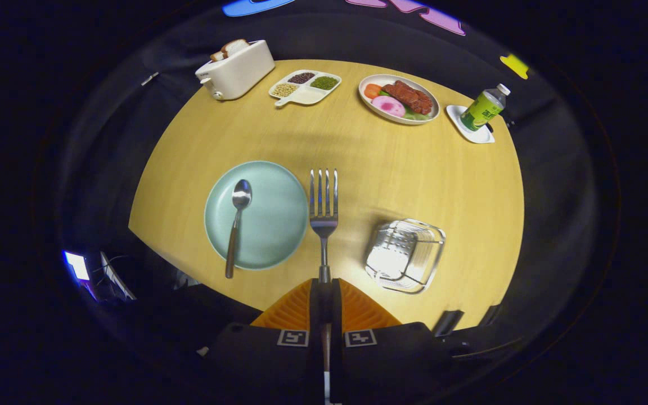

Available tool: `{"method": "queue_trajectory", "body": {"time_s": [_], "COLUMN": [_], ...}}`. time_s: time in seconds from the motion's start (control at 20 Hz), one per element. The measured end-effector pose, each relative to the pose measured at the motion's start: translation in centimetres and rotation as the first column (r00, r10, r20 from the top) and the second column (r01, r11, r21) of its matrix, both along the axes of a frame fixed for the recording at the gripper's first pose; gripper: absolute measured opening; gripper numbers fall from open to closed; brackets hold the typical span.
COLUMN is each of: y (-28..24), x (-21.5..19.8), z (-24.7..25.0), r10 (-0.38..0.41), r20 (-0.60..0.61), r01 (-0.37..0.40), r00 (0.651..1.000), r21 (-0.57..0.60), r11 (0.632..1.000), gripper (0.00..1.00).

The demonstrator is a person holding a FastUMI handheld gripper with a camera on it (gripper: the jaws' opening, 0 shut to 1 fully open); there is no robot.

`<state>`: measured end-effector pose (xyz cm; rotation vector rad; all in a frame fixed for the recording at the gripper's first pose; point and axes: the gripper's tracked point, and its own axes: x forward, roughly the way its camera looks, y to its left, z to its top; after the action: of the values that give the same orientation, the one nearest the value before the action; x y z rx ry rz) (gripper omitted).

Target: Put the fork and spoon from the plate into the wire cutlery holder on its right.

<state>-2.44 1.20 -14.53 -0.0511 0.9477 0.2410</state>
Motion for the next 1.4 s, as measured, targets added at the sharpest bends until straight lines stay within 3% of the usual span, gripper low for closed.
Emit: {"method": "queue_trajectory", "body": {"time_s": [0.1,0.2,0.45,0.7,0.9,1.3,1.4], "y": [-4.4,-6.5,-8.6,-8.5,-9.4,-8.5,-8.6], "x": [-1.2,-2.1,-3.0,-1.3,-2.2,-0.2,0.4], "z": [-1.0,-2.3,-4.9,-5.4,-6.6,-7.3,-6.9], "r10": [0.037,0.034,0.038,0.000,-0.029,-0.022,-0.023], "r20": [-0.097,-0.219,-0.458,-0.565,-0.650,-0.595,-0.546], "r01": [-0.049,-0.065,-0.142,-0.151,-0.189,-0.172,-0.147], "r00": [0.995,0.975,0.888,0.825,0.760,0.804,0.837], "r21": [-0.118,-0.139,-0.194,-0.220,-0.263,-0.268,-0.267], "r11": [0.992,0.988,0.971,0.964,0.946,0.948,0.952], "gripper": [0.08,0.08,0.08,0.09,0.08,0.19,0.23]}}
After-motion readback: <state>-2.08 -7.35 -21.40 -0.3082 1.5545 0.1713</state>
